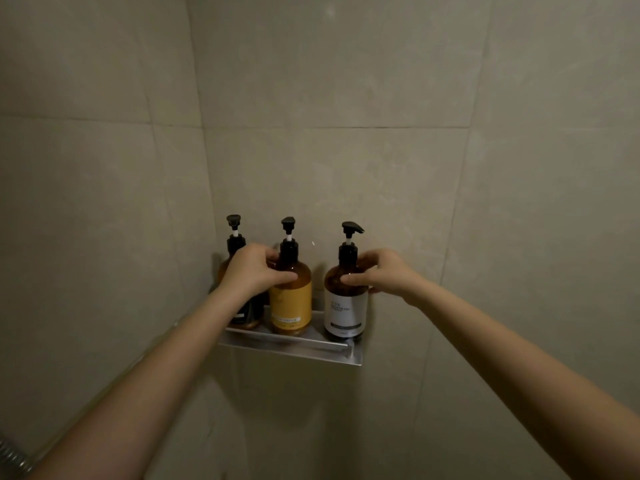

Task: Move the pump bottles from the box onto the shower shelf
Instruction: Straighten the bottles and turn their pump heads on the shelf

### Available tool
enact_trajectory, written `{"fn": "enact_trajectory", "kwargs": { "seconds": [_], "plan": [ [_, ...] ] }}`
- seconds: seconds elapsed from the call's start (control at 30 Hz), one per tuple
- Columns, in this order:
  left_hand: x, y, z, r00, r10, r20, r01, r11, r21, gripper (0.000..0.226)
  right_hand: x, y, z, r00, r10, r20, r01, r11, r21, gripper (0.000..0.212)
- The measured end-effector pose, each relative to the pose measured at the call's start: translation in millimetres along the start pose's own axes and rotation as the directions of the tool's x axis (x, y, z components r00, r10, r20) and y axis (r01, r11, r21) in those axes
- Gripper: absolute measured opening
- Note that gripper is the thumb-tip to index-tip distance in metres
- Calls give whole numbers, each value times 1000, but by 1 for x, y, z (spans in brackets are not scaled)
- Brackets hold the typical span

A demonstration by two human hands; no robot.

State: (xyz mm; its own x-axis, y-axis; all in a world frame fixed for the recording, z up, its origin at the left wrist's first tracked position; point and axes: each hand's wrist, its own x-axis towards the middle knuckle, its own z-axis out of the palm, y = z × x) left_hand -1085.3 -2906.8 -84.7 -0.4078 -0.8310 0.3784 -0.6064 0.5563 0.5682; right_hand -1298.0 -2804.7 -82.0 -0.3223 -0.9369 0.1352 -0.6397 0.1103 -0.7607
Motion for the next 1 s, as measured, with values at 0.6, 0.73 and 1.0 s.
{"fn": "enact_trajectory", "kwargs": {
  "seconds": [0.6, 0.73, 1.0],
  "plan": [
    [7, -10, 0, 1000, 4, 9, -4, 1000, 31, 51, -1, 4, 7, 998, -42, -56, 42, 999, -9, 66],
    [3, -11, 4, 998, -13, -55, 14, 1000, 25, 60, -3, 3, 7, 997, -36, -61, 37, 999, 12, 66],
    [-13, -8, 0, 994, 16, -108, -27, 994, -105, 48, -9, -1, 11, 995, -61, -73, 62, 998, 9, 62]
  ]
}}
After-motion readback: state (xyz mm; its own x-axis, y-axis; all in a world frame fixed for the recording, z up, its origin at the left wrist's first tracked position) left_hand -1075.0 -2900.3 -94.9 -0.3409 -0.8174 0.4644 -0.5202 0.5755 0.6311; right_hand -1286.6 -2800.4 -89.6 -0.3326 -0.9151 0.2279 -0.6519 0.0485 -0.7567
